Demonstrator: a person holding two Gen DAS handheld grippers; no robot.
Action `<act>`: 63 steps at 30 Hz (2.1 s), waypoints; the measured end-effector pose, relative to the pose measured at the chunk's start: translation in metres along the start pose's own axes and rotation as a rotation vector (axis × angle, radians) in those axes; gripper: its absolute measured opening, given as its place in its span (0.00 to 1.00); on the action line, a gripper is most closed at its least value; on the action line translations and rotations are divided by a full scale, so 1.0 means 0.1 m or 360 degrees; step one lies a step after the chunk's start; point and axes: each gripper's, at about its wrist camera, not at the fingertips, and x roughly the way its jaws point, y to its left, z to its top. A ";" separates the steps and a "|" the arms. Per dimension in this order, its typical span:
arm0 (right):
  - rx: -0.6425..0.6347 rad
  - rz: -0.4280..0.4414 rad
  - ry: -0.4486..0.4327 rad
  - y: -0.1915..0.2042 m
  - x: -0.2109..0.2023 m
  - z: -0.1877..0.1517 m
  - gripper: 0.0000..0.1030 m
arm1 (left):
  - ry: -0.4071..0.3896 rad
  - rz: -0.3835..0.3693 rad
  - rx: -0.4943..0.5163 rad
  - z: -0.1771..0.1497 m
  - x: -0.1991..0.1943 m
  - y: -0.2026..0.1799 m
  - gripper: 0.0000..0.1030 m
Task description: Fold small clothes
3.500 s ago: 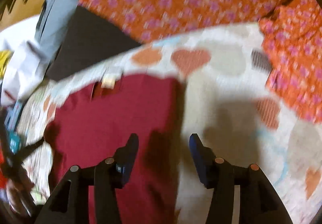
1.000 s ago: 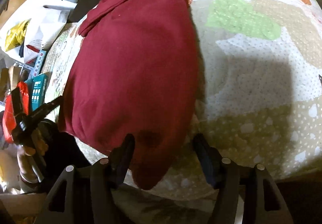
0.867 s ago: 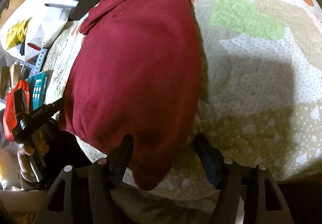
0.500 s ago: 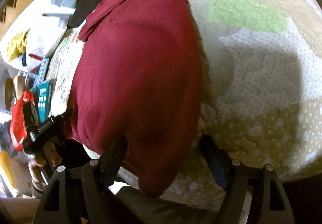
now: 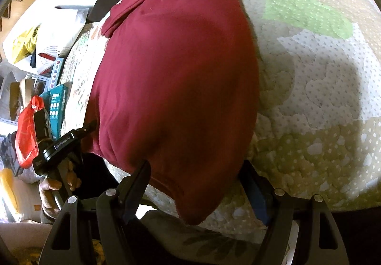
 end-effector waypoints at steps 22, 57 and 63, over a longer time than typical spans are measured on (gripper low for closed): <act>0.0021 0.0193 0.0050 -0.04 -0.02 0.02 0.54 | 0.0067 -0.0055 0.0054 -0.02 0.05 -0.09 0.74; -0.0252 0.0282 -0.0555 0.57 -0.87 2.34 0.11 | -0.0321 -0.0366 0.0042 2.30 -0.31 -0.42 0.06; -0.0152 0.0267 -0.0587 0.37 -0.62 3.11 0.10 | -0.0340 -0.0271 -0.0024 2.89 0.07 -0.37 0.06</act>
